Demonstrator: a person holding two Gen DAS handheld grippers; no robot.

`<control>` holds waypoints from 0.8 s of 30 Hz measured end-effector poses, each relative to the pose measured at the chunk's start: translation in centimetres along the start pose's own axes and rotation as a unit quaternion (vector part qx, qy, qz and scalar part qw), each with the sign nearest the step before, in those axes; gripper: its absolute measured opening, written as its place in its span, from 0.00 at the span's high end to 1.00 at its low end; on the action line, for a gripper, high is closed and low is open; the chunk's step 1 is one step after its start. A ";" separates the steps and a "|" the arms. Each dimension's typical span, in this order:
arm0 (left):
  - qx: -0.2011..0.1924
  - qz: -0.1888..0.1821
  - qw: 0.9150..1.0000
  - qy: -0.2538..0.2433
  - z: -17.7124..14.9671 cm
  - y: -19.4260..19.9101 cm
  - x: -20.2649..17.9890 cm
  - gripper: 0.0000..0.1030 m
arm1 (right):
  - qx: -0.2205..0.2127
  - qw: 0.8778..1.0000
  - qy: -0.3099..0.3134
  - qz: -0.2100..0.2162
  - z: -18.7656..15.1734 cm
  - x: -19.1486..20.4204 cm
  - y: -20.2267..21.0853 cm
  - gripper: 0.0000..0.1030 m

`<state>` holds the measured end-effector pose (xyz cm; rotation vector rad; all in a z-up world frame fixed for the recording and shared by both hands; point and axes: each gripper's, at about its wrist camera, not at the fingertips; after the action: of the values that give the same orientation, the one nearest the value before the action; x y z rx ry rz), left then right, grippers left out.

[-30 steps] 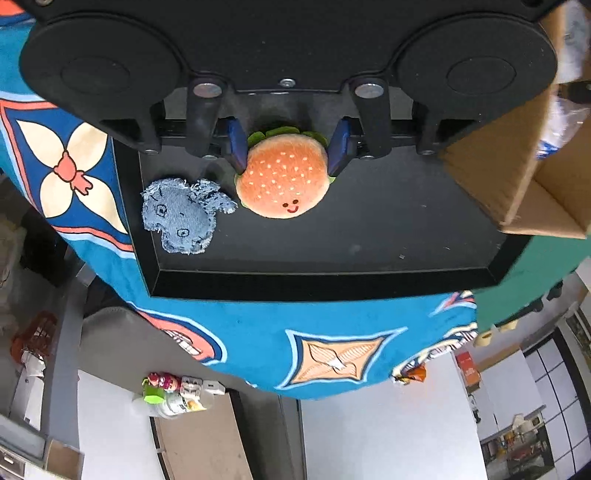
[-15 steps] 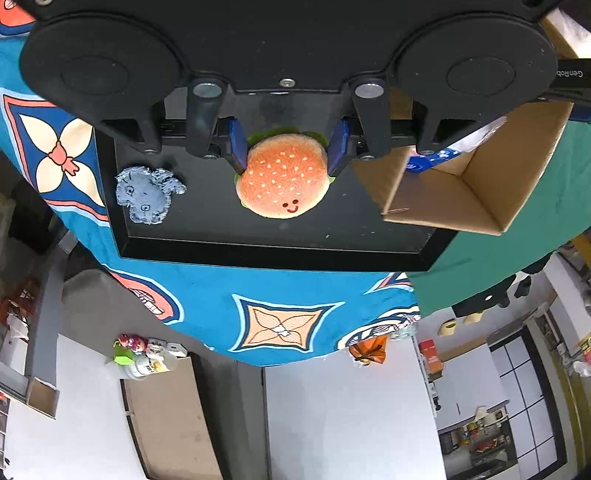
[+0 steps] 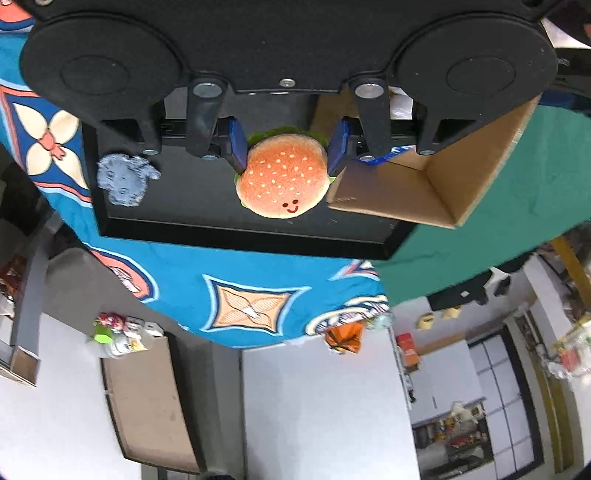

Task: Organize soft objects
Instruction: 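Carry the plush burger with the right tool toward the box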

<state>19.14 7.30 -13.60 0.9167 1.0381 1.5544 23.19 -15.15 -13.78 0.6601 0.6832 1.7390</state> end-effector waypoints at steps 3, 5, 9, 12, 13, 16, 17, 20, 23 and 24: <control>-0.002 -0.020 1.000 0.006 -0.3 0.0 0.5 0.49 | -0.005 1.000 0.013 0.008 0.2 0.9 0.5 0.57; -0.004 -0.028 1.000 0.009 -0.5 0.0 0.8 0.53 | -0.003 1.000 0.016 0.014 0.2 1.4 0.6 0.57; -0.001 -0.050 0.999 0.015 -0.7 -0.2 1.3 0.71 | -0.003 0.999 0.029 0.023 0.2 2.9 0.9 0.57; -0.001 -0.063 0.998 0.022 -0.8 -0.5 1.9 0.79 | -0.003 0.999 0.036 0.029 0.2 3.9 1.1 0.57; -0.001 -0.067 0.997 0.023 -0.9 -0.5 2.0 0.83 | -0.003 0.999 0.039 0.032 0.3 4.2 1.1 0.57; -0.011 -0.076 0.997 0.024 -0.9 -0.6 2.4 0.88 | -0.003 0.998 0.050 0.040 0.3 5.2 1.3 0.57; -0.011 -0.078 0.997 0.024 -1.0 -0.6 2.5 0.88 | -0.003 0.998 0.053 0.041 0.3 5.5 1.3 0.57; -0.011 -0.085 0.996 0.030 -1.0 -1.0 2.9 0.88 | 0.003 0.997 0.058 0.046 0.4 6.3 1.2 0.57; -0.012 -0.093 0.995 0.033 -1.1 -1.1 3.1 0.88 | 0.005 0.997 0.065 0.047 0.6 6.9 1.1 0.56; -0.012 -0.096 0.995 0.033 -1.1 -1.2 3.1 0.88 | 0.006 0.997 0.066 0.047 0.6 7.1 1.0 0.56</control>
<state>17.86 10.32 -14.90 0.7302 1.1176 1.4423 21.23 -8.44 -11.98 0.5971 0.7645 1.8799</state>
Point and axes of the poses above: each gripper's, at about its wrist camera, not at the fingertips, and y roughly against the way its jaws point, x to its left, z to its top, and after that the axes turned 3 degrees about x, right-handed
